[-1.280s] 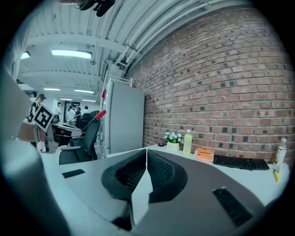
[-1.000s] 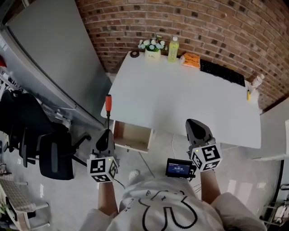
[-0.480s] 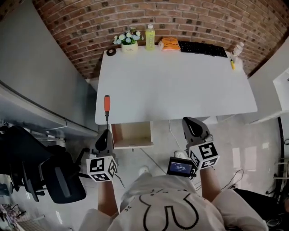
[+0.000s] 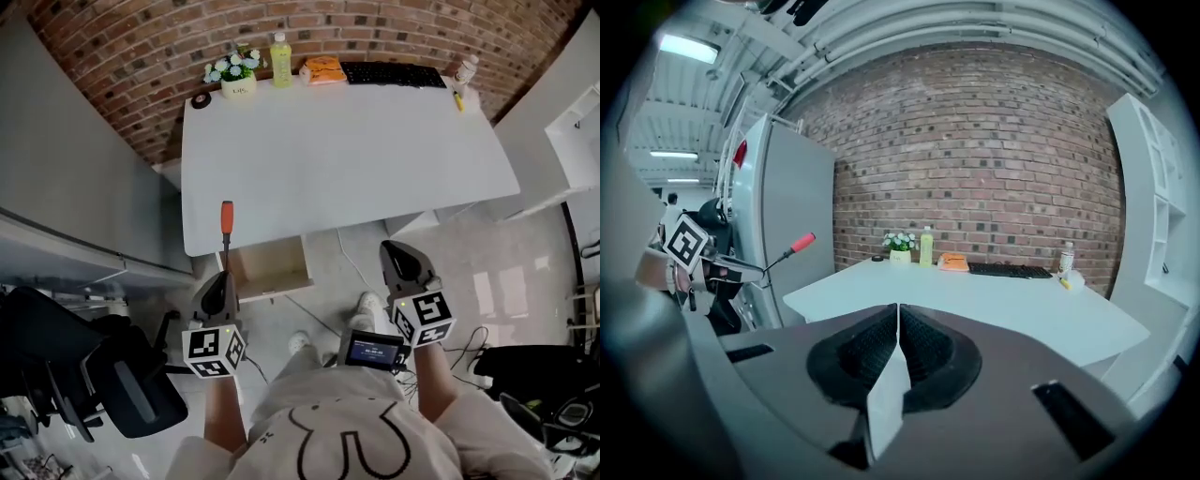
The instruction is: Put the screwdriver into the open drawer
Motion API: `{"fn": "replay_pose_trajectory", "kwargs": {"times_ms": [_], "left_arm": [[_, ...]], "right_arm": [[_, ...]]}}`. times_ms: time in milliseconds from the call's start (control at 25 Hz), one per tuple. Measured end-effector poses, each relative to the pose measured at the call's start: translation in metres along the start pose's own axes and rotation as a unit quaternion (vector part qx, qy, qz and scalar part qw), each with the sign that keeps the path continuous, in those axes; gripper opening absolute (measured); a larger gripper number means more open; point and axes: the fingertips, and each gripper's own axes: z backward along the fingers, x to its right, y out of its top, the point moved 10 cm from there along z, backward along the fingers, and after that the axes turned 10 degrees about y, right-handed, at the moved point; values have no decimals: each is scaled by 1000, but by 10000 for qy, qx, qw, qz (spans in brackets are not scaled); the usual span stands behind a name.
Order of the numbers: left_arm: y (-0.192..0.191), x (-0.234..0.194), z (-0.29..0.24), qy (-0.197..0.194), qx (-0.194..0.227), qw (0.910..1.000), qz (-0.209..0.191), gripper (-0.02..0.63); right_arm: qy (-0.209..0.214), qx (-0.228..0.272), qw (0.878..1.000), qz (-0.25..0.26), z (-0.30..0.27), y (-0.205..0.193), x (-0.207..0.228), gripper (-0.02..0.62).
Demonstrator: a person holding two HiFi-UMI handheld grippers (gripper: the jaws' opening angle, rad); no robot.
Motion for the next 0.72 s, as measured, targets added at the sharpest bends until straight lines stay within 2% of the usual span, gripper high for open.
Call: {"fn": "replay_pose_trajectory", "kwargs": {"times_ms": [400,720], "left_arm": [[-55,13,11,-88,-541,9983,183,20],[-101,30,6,-59,-1037,9941,320,20]], "right_arm": [[182,-615,9977,-196,7,-51,-15,20],[359,-923,9950,-148,-8,-75,5,20]]}}
